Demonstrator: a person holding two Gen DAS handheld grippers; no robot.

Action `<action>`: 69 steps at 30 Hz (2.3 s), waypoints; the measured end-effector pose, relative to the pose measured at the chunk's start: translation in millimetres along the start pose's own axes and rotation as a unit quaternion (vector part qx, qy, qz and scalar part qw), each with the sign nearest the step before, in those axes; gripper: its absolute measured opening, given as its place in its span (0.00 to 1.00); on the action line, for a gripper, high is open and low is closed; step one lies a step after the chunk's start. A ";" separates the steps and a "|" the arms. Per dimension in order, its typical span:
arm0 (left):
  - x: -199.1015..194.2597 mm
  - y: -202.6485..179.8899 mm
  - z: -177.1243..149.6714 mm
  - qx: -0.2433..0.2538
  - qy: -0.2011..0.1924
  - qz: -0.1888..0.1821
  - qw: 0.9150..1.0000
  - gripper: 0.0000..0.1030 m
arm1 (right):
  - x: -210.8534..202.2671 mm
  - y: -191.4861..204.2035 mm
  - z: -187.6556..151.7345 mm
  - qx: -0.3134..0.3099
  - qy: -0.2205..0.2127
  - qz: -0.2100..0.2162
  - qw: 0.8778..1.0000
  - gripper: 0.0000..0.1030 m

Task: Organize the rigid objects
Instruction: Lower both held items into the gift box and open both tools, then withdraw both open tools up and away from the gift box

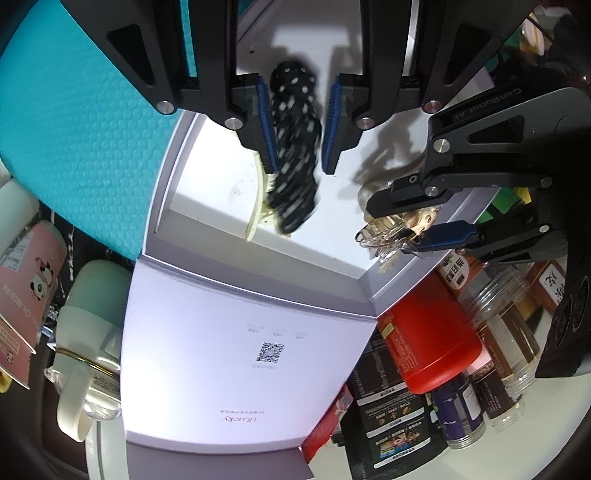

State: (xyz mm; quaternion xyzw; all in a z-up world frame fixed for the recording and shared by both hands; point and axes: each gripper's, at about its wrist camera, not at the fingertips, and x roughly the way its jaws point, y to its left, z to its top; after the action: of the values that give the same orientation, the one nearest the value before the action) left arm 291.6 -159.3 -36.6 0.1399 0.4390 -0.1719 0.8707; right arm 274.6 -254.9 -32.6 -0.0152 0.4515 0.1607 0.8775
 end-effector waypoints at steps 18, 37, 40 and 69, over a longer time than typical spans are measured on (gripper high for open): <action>-29.9 5.0 1.1 -0.014 -0.021 -0.011 1.000 0.65 | -46.0 -10.1 6.0 0.027 -0.032 -0.015 0.999 0.50; -83.4 8.4 -5.1 -0.036 -0.059 0.000 0.998 0.79 | -103.2 14.2 3.7 0.001 -0.072 -0.041 0.997 0.51; -92.6 10.8 -5.9 -0.043 -0.065 -0.001 0.997 0.79 | -111.2 19.8 3.3 -0.005 -0.078 -0.041 0.996 0.51; -202.5 25.7 -57.1 -0.066 -0.148 0.034 0.986 1.00 | -194.0 100.3 -24.6 -0.067 -0.151 -0.025 0.986 0.65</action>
State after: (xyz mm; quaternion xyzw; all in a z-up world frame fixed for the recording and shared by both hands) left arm 149.1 -77.9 97.5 0.0703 0.3107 -0.1316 0.9387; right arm 120.6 -216.1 119.4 -0.0606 0.3017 0.1689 0.9364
